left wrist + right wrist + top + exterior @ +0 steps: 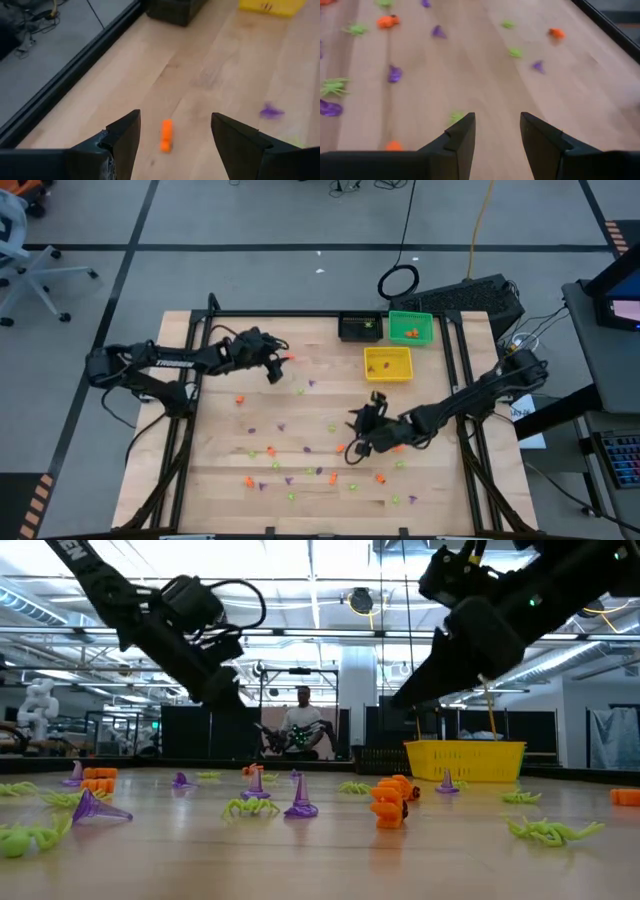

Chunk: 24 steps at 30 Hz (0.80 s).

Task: Sort Halloween decoration
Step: Put the orange skeleton toy into the green basket

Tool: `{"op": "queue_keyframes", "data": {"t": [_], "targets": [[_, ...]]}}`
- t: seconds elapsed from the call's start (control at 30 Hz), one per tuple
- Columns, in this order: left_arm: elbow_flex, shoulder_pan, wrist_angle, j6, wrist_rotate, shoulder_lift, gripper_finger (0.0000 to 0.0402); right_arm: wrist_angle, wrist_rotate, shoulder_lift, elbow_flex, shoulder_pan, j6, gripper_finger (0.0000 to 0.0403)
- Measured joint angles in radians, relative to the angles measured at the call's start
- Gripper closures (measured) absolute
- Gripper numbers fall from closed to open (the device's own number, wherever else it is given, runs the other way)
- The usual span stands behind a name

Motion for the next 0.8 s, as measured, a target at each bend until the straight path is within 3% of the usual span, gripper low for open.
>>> {"op": "queue_keyframes", "data": {"t": [0.1, 0.33, 0.8], "targets": [[-0.018, 0.049, 0.018, 0.023, 0.069, 0.0, 0.016, 0.097, -0.001, 0.055, 0.0, 0.012, -0.036, 0.0259], [-0.029, 0.071, 0.048, 0.024, 0.107, 0.063, 0.016, 0.269, -0.001, 0.1, 0.0, 0.016, -0.146, 0.0259], [-0.029, 0.059, 0.186, 0.022, 0.103, 0.252, 0.016, 0.292, 0.002, 0.1, 0.0, 0.016, -0.235, 0.0259]]}}
